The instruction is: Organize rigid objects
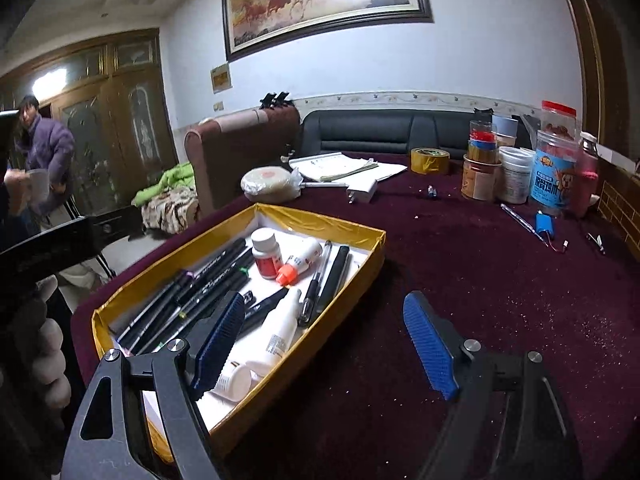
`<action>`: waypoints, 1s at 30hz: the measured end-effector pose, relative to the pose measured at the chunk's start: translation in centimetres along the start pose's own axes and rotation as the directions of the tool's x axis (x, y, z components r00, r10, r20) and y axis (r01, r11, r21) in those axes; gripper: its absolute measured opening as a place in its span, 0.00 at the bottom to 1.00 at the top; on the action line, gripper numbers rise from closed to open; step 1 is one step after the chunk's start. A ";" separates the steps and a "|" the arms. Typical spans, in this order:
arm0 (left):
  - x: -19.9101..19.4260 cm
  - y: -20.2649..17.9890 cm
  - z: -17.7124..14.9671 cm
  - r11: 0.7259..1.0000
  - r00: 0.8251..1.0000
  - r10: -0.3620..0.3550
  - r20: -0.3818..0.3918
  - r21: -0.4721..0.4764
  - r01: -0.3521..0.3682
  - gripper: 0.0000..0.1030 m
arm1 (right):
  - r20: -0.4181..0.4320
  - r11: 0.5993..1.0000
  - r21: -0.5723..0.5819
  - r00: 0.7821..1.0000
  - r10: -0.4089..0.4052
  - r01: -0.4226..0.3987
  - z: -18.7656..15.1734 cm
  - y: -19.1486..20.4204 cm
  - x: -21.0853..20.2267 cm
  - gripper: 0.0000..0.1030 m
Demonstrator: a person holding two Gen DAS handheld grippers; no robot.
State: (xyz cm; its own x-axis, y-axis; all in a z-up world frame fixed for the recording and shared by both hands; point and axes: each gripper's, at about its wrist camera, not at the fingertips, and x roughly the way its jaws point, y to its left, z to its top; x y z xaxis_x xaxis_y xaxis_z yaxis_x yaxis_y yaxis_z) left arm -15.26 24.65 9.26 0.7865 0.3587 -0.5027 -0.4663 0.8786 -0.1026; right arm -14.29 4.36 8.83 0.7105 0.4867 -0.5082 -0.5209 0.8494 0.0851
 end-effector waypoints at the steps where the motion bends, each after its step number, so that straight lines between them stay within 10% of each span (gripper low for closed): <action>1: 0.1 0.0 -0.1 1.000 1.000 0.016 -0.003 0.006 -0.016 1.00 | -0.008 1.000 -0.003 1.000 0.004 -0.004 -0.1 0.2 0.2 0.75; 30: 1.0 0.5 -1.5 0.990 0.992 0.110 -0.056 0.099 -0.104 1.00 | -0.101 0.996 -0.082 0.995 0.010 -0.018 -0.9 4.8 1.4 0.75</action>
State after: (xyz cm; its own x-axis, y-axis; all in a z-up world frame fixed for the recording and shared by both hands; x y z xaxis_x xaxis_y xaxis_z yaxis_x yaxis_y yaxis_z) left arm -15.33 25.00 7.44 0.7063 0.4349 -0.5585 -0.5034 0.8633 0.0357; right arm -16.18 8.91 7.73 0.6538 0.4718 -0.5915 -0.5710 0.8206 0.0235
